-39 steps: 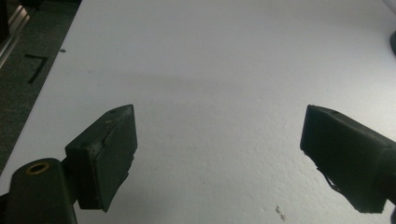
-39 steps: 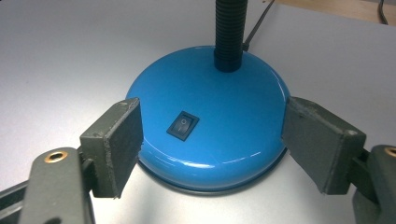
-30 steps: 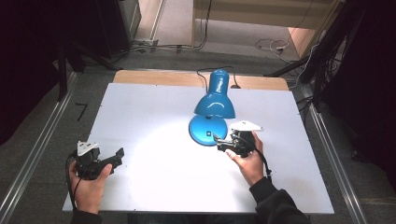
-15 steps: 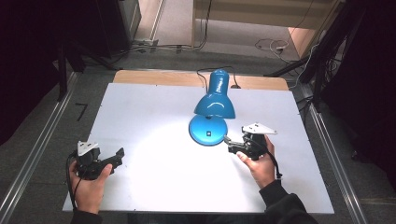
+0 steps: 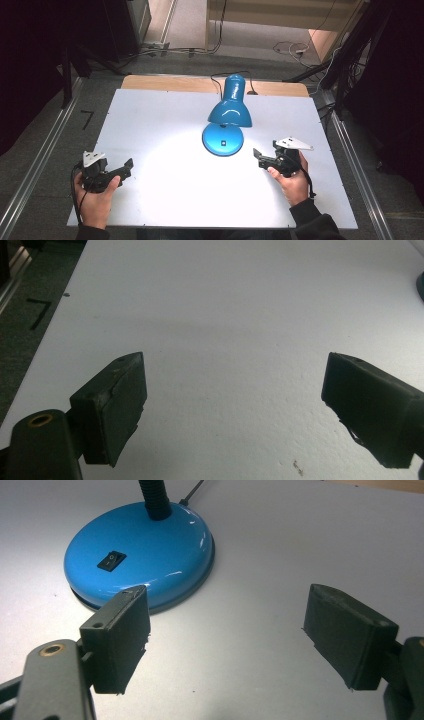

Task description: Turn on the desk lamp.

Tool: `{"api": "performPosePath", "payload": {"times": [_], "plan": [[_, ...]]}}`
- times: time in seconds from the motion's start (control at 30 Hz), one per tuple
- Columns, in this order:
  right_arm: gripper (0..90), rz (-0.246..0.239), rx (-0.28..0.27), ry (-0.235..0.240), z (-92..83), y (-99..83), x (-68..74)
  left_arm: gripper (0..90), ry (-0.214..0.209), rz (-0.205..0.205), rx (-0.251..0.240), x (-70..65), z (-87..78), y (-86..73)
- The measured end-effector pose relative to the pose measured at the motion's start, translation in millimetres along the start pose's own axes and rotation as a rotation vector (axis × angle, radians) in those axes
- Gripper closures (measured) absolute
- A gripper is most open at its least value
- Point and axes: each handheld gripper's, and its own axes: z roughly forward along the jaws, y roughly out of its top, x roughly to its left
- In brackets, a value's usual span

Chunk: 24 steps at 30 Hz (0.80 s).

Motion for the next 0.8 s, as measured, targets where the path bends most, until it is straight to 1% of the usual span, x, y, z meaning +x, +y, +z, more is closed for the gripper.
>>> {"api": "performPosePath", "payload": {"times": [0.33, 0.63, 0.8], "plan": [[16.8, 0.007, 0.005, -0.018, -12.2, -10.8, -13.0, 11.9, -0.002, 0.001, -0.001, -0.5, -0.1, -0.1], [16.6, 0.022, -0.004, -0.023, -24.5, -13.7, -21.4, 11.9, -0.002, 0.001, -0.001, -0.5, -0.1, -0.1], [16.6, 0.035, -0.005, -0.039, -30.4, -15.9, -28.6, 11.9, -0.002, 0.002, -0.001, -0.6, -0.2, -0.1]]}}
